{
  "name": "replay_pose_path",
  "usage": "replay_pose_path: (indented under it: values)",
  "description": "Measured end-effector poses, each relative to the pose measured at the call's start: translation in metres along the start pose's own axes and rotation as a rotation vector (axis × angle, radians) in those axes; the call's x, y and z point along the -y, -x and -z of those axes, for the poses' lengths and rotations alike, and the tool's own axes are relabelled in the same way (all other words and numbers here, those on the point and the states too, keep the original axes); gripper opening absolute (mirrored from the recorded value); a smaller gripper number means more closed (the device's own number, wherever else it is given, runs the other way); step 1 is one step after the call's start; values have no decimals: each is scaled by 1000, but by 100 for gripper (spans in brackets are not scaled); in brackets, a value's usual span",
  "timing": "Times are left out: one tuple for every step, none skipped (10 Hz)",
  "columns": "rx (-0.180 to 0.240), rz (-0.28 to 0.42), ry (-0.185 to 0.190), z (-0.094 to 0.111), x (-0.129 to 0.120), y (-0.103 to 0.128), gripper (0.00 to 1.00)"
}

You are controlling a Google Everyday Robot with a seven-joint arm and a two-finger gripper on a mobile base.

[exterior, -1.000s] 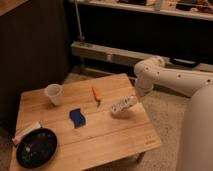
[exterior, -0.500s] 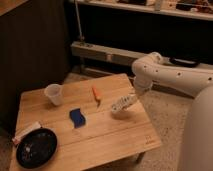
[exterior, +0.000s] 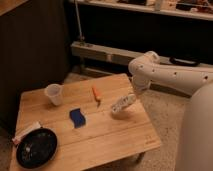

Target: Stand the bottle upright

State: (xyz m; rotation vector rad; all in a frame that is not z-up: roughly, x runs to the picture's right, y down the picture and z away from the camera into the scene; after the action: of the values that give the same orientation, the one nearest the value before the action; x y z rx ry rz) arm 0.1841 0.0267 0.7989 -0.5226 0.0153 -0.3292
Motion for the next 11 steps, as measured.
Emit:
replay_pose_path:
  values:
    - [-10, 4, 2, 0, 0, 1, 34]
    - [-17, 6, 3, 0, 0, 1, 34]
    - [-28, 10, 5, -1, 1, 2, 34]
    - [-36, 11, 7, -1, 1, 3, 34]
    - [-42, 12, 8, -1, 0, 3, 34]
    - [-50, 12, 10, -1, 0, 3, 34]
    - [-56, 8, 10, 0, 0, 2, 34]
    - [-63, 5, 11, 0, 0, 1, 34]
    - [-82, 2, 11, 1, 0, -2, 34]
    - [-96, 2, 10, 2, 2, -2, 34]
    - [-113, 2, 9, 3, 4, -2, 34]
